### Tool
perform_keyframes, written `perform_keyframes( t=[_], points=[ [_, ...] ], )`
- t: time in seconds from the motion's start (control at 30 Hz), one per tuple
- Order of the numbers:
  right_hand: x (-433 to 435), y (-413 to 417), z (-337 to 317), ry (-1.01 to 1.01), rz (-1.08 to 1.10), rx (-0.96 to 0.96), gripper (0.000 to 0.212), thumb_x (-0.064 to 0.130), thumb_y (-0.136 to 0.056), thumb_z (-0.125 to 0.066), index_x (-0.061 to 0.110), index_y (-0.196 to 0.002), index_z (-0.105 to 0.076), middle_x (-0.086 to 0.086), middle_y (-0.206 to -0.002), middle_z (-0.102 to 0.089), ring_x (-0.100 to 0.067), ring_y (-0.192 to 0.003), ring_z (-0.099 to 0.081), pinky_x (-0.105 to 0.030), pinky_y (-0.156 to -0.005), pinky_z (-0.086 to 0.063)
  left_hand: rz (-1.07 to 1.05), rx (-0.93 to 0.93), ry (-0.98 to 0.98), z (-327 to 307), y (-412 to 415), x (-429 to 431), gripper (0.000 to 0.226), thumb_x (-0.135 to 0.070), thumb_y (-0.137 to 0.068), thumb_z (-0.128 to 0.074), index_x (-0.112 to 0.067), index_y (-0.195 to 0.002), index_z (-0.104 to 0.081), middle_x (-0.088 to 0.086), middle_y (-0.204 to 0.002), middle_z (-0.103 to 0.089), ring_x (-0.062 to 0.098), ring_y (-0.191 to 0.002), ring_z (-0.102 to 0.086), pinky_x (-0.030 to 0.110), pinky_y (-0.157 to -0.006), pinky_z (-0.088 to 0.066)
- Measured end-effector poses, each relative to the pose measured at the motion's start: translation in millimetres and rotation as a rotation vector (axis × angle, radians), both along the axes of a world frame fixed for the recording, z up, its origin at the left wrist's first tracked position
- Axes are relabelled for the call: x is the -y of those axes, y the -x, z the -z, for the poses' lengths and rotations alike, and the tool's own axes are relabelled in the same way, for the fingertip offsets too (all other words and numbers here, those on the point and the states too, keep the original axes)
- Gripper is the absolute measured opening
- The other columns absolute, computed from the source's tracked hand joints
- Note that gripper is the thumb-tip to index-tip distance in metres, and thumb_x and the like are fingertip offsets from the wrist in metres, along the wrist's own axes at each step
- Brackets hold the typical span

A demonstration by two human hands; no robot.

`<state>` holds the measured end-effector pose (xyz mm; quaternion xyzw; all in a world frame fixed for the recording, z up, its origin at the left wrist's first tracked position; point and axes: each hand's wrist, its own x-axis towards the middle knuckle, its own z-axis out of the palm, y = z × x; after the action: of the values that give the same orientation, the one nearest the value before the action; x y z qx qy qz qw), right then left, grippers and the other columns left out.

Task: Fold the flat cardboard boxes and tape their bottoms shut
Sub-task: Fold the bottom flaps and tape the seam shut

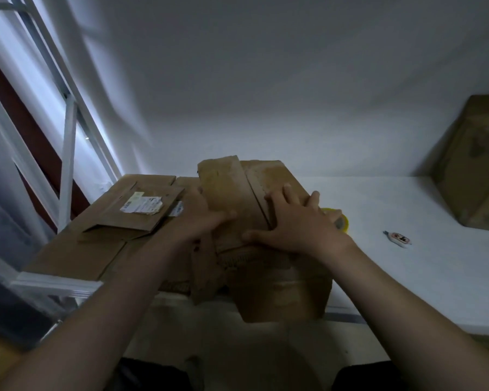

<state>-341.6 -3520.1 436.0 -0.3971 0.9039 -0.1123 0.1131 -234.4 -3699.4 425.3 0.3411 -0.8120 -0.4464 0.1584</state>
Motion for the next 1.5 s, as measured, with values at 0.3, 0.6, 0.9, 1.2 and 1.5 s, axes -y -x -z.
perform_keyframes(
  t=[0.3,0.6,0.9,1.2,1.5],
  points=[
    [-8,-9,46,-0.161,-0.129,0.073,0.114,0.086,-0.071,-0.059,0.046,-0.156,0.007,0.014,-0.166,0.019,-0.052,-0.146,0.021,-0.079,-0.104,-0.021,0.211,0.228,0.33,-5,65,76,0.073,-0.054,-0.09,-0.068,-0.03,-0.152,-0.038,0.003,-0.159,-0.036,0.028,-0.142,-0.039,0.038,-0.106,-0.037],
    [-50,9,57,-0.257,0.032,0.204,0.108,0.085,-0.075,-0.056,0.054,-0.153,0.011,0.01,-0.164,0.026,-0.058,-0.146,0.011,-0.068,-0.112,-0.029,0.252,0.289,0.22,54,66,53,0.081,-0.054,-0.085,-0.073,-0.019,-0.149,-0.039,0.004,-0.148,-0.042,0.024,-0.131,-0.045,0.029,-0.089,-0.039],
    [-65,-7,44,-0.114,0.082,0.269,0.108,0.087,-0.076,-0.05,0.038,-0.16,-0.002,0.001,-0.165,0.024,-0.054,-0.148,0.009,-0.061,-0.117,-0.018,0.145,0.238,0.103,67,47,7,0.078,-0.046,-0.088,-0.073,-0.02,-0.151,-0.034,0.008,-0.151,-0.04,0.027,-0.132,-0.046,0.032,-0.091,-0.044],
    [-82,34,55,0.103,0.025,0.035,0.095,0.077,-0.075,-0.066,0.044,-0.155,-0.026,-0.006,-0.168,-0.003,-0.044,-0.151,0.004,-0.058,-0.122,-0.005,0.049,0.253,-0.109,73,27,-24,0.09,-0.059,-0.085,-0.069,-0.029,-0.155,-0.022,0.011,-0.158,-0.033,0.039,-0.132,-0.047,0.054,-0.095,-0.054],
    [-79,86,66,0.269,-0.157,0.181,0.051,0.045,-0.086,-0.076,0.038,-0.134,-0.061,-0.007,-0.159,-0.034,-0.022,-0.148,-0.027,-0.037,-0.115,-0.027,0.068,0.383,0.27,82,-9,-30,0.102,-0.081,-0.075,-0.052,-0.017,-0.152,-0.032,0.009,-0.145,-0.052,0.032,-0.126,-0.055,0.05,-0.104,-0.047]
  ],
)
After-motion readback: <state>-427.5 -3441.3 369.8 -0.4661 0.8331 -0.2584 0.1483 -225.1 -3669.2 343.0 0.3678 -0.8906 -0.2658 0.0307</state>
